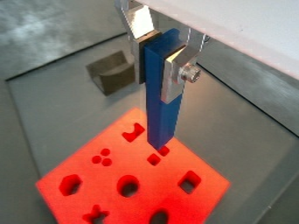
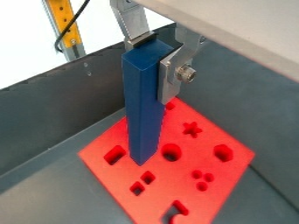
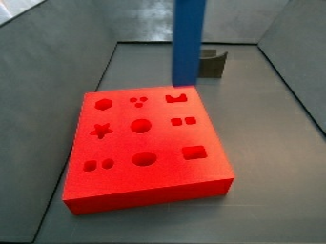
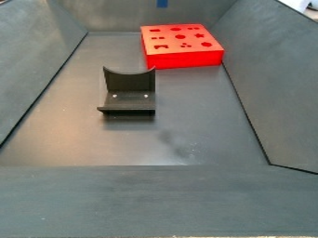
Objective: Pick up the rectangle object. Move up. Move to above the board. Insert the rectangle object.
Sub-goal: Insert the rectangle object.
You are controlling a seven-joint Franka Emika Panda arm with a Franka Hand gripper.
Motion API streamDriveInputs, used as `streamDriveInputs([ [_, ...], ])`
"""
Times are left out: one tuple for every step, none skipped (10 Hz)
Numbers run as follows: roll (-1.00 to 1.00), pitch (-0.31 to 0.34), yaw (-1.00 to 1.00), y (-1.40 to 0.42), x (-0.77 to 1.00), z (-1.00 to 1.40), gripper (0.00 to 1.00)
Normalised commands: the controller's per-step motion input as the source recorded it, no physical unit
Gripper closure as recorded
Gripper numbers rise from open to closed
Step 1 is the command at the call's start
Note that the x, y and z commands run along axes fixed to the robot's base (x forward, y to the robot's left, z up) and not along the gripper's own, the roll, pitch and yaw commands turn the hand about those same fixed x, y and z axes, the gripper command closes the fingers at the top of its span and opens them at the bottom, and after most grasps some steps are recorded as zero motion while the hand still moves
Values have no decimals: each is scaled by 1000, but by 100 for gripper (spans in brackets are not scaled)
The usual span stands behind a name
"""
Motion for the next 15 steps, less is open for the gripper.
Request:
streamDriveInputs([
  [-24,56,-334,-309,566,-306,100],
  [-61,46,-360,-311,560,-280,100],
  [-76,39,-357,-297,577,-300,100],
  [-83,6,-340,-291,631,-309,100],
  [-73,0,-326,-283,669,-317,100],
  [-29,0,-211,-191,651,-320,100],
  [0,0,0,-154,400,-260,100],
  [0,0,106,-106,29,-154,100],
  [0,0,120,-57,0,-146,100],
  [0,0,180,-69,0,-197,100],
  [0,0,269,-126,0,-280,100],
  [0,0,314,-157,0,-251,100],
  [0,0,337,-169,0,-263,100],
  [39,-6,380,-186,0,-237,100],
  [3,0,354,-77,0,-123,100],
])
